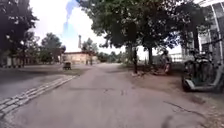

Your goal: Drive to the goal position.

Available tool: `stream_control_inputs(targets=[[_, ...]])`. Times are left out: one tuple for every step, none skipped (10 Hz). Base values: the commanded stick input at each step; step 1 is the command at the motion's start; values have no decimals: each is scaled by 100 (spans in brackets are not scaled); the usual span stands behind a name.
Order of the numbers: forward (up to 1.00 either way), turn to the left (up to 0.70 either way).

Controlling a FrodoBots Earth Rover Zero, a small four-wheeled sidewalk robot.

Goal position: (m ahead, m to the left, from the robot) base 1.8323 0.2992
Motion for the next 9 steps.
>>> stream_control_inputs(targets=[[85, 1], [85, 1], [85, 1], [85, 1], [85, 1], [85, 1], [85, 1], [85, 1], [85, 1]])
